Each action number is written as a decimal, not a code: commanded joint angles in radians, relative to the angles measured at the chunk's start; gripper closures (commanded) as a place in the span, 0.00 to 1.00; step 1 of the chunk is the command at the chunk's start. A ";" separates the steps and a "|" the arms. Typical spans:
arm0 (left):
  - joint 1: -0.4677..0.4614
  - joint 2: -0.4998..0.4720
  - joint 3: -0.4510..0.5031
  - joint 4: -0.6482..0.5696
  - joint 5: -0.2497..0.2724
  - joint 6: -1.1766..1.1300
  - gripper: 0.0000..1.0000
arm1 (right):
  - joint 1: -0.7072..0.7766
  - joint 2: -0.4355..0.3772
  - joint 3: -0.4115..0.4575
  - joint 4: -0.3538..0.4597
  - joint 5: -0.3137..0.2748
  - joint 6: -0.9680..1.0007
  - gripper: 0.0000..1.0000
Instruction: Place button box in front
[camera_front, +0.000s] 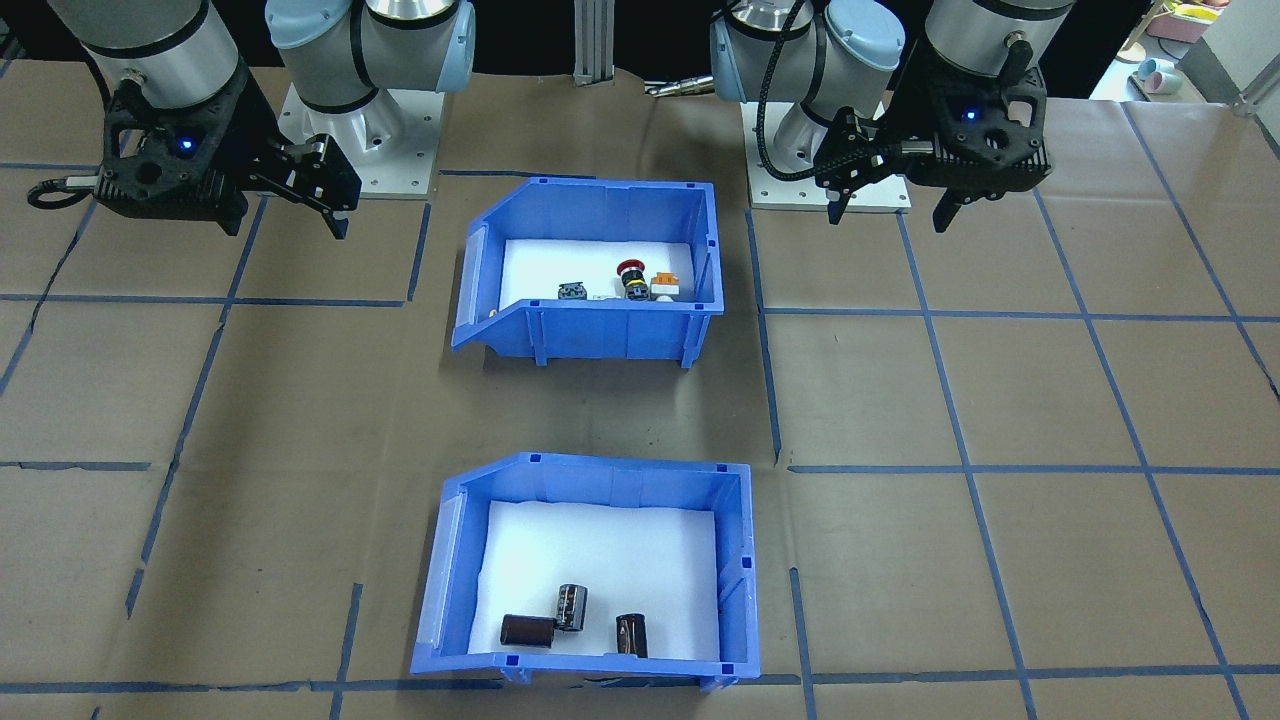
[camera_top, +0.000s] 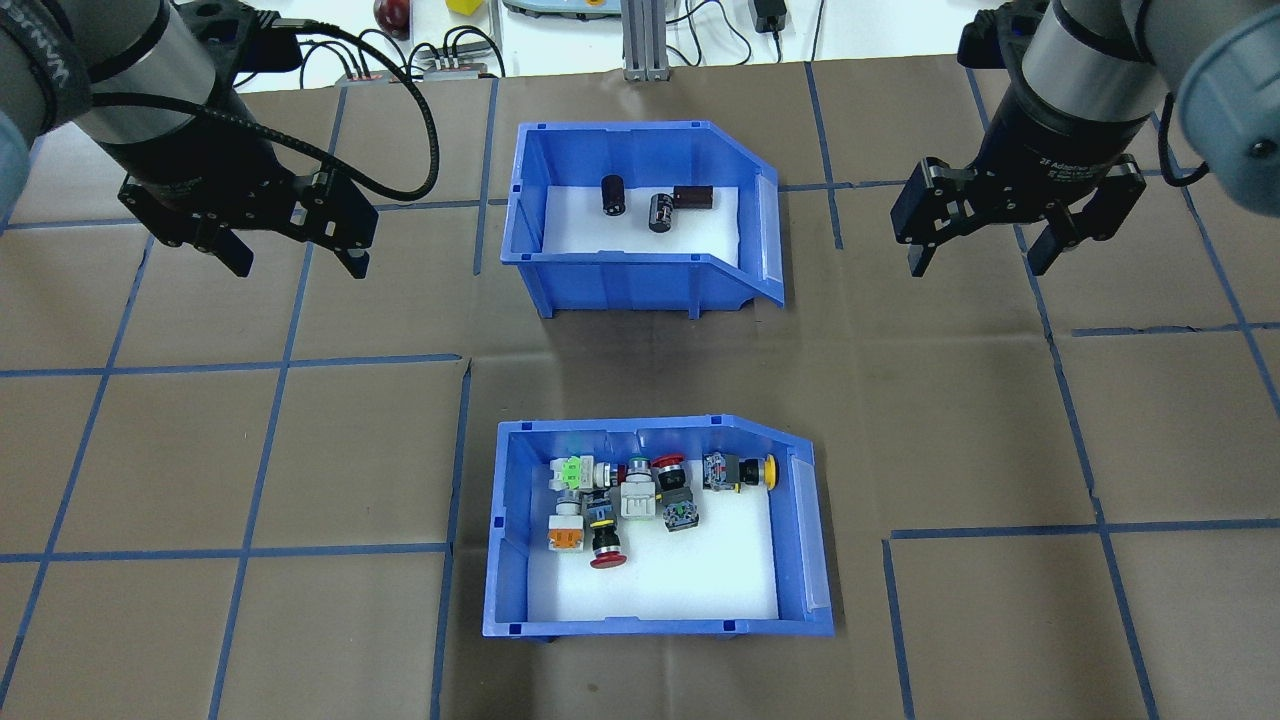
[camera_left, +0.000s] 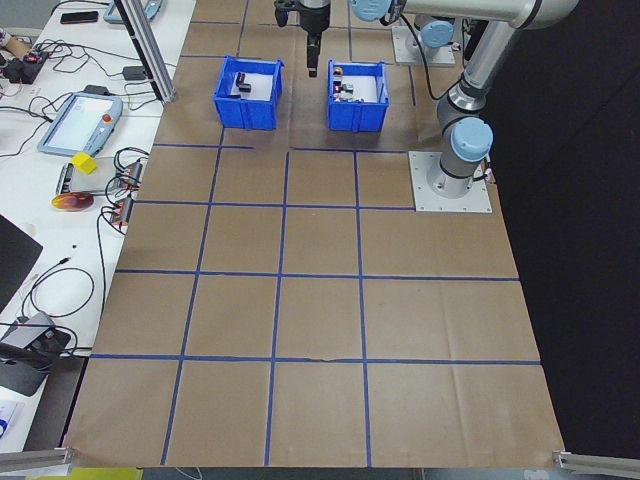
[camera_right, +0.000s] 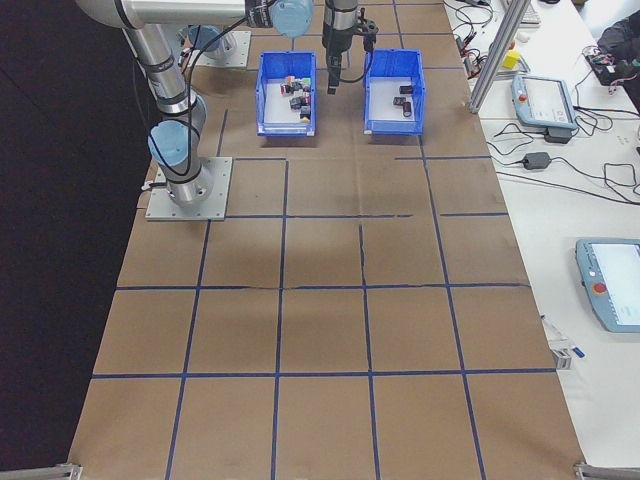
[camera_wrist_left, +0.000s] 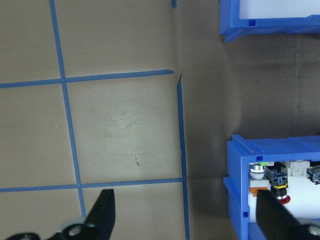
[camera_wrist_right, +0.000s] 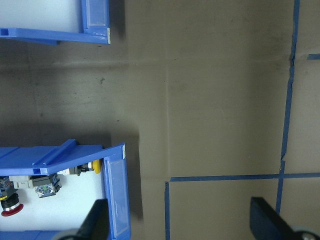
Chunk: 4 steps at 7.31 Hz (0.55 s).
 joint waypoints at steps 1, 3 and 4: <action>0.000 0.001 0.000 0.000 0.000 0.001 0.01 | 0.001 0.000 0.000 0.000 0.002 0.000 0.00; -0.002 -0.001 -0.001 0.000 0.000 0.004 0.01 | 0.001 0.002 0.001 0.002 0.002 -0.002 0.00; -0.002 -0.001 -0.003 0.000 0.000 0.005 0.01 | 0.001 0.002 0.001 0.006 0.002 -0.003 0.00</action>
